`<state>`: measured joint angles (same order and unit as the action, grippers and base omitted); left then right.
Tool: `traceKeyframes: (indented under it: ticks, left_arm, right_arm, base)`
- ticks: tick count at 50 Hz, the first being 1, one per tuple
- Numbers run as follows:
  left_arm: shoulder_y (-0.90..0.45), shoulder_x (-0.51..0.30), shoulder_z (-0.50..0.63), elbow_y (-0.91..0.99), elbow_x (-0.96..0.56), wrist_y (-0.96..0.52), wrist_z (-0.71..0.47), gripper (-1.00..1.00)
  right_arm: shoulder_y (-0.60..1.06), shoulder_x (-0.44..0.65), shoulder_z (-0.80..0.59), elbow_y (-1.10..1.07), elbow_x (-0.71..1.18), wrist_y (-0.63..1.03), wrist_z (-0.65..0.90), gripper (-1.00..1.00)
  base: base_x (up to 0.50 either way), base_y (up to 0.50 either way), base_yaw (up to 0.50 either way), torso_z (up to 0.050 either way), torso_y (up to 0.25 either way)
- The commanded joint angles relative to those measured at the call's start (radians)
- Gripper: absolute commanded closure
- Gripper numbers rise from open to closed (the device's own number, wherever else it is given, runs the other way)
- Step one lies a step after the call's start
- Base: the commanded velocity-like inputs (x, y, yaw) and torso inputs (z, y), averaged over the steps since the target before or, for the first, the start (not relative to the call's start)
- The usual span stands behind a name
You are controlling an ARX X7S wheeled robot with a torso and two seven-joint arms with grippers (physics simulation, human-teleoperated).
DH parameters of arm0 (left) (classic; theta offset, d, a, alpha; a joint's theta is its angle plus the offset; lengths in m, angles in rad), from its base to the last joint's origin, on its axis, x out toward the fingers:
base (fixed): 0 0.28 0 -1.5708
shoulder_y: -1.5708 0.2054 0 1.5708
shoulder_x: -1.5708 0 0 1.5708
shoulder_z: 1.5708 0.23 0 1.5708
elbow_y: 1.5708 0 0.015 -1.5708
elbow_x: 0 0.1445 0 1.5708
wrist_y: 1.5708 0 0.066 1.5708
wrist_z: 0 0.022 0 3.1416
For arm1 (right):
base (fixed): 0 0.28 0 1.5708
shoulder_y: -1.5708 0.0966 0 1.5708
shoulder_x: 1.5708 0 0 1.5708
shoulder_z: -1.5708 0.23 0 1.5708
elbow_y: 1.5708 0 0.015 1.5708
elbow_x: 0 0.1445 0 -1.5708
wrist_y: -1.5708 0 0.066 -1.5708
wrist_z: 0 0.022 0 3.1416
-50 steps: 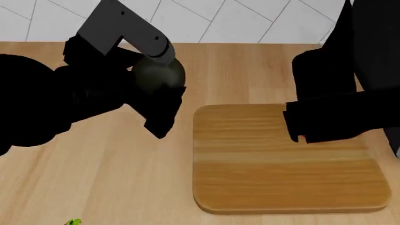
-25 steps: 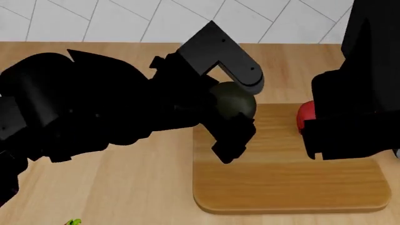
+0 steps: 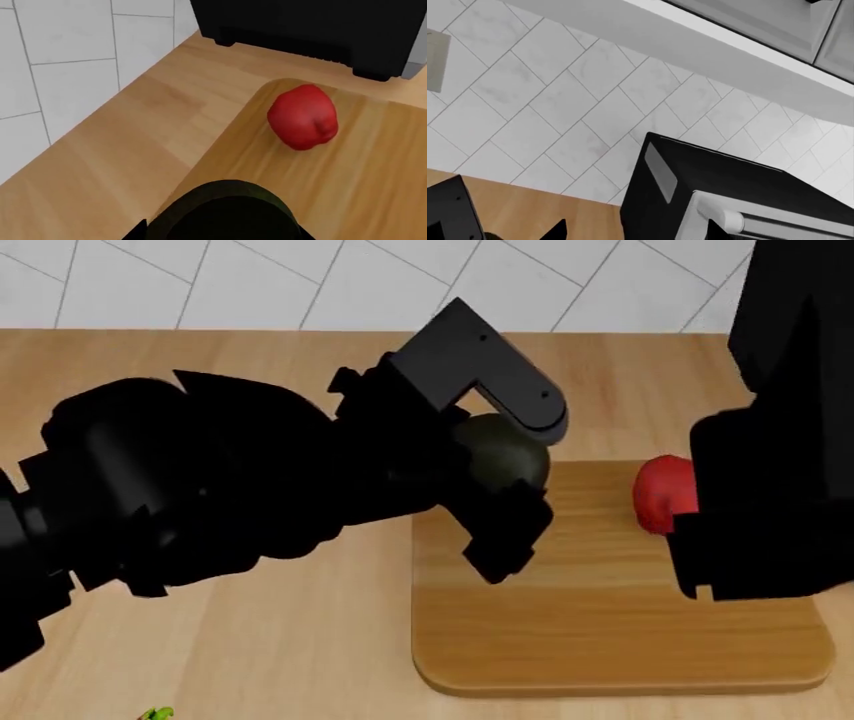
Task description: Place the avocado, onion, tomato and bell pepper on the cutting board.
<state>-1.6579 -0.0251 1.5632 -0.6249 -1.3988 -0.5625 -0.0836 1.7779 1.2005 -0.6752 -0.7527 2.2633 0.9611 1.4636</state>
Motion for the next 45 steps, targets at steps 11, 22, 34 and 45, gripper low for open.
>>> traceKeyframes:
  ticks: [11,22,34,45]
  left_arm:
    - [0.013,0.025,0.000,-0.008,-0.032,-0.012,0.002,1.00]
    - [-0.005,0.025,0.000,-0.010,-0.047,-0.021,-0.013,-1.00]
    - [-0.069,0.025,0.001,0.021,-0.103,-0.007,-0.030,-1.00]
    - [-0.120,-0.110,-0.021,0.244,-0.103,0.036,-0.134,-1.00]
  right_arm:
    - [-0.002,-0.016,0.014,-0.031,-0.005,-0.019,-0.023,-1.00]
    - [-0.005,-0.016,0.010,-0.035,-0.008,-0.025,-0.026,-1.00]
    - [0.024,-0.030,-0.001,-0.030,0.012,-0.024,-0.011,-1.00]
    - [0.081,-0.027,-0.030,-0.005,0.065,0.020,0.013,-1.00]
  base:
    - [0.00,0.00,0.00,0.000,0.001]
    - [0.00,0.00,0.00,0.000,0.000]
    - [0.00,0.00,0.00,0.000,0.000]
    - [0.00,0.00,0.00,0.000,0.000]
